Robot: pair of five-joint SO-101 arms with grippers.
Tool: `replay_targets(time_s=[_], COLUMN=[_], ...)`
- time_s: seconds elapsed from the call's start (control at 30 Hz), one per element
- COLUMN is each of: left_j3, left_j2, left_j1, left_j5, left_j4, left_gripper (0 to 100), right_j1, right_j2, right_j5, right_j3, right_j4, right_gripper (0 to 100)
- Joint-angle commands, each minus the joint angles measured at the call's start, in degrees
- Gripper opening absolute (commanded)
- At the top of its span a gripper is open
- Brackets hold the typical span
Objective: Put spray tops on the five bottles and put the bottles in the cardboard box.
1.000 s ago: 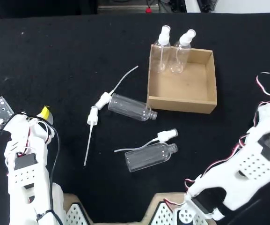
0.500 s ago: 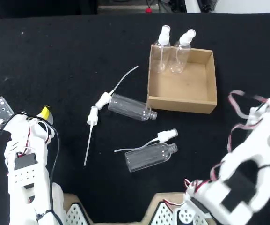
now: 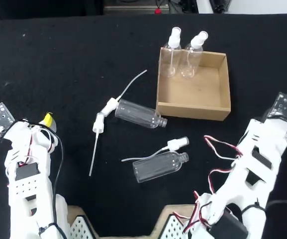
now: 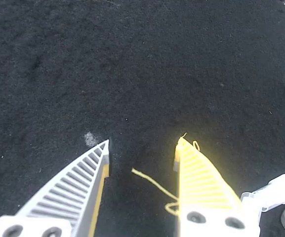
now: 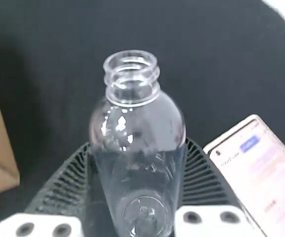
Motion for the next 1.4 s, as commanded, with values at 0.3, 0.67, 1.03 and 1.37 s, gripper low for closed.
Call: replay_targets(time_s=[0.3,0.67,1.03,1.37], left_j3=[-2.2,-2.2,-2.2,-2.2], left_j2=[-0.4,-0.4,-0.4,-0.4], left_j1=[0.1,0.1,0.1,0.1], left_j5=[0.4,0.4,0.4,0.4], left_j4=[-1.3,-1.3,-1.3,-1.3], left_gripper=[21,21,21,21], right_j1=[-3.3,-2.9,-3.0,-2.9], right_j2=[5.5,29.2,41.5,41.7], right_j5=[-0.6,-0.6,-0.6,-6.7], right_j3=[0.3,0.3,0.0,0.5], right_j4=[-23.6,-54.8,-59.6,-59.3], right_gripper=[10.0,10.0,10.0,14.5])
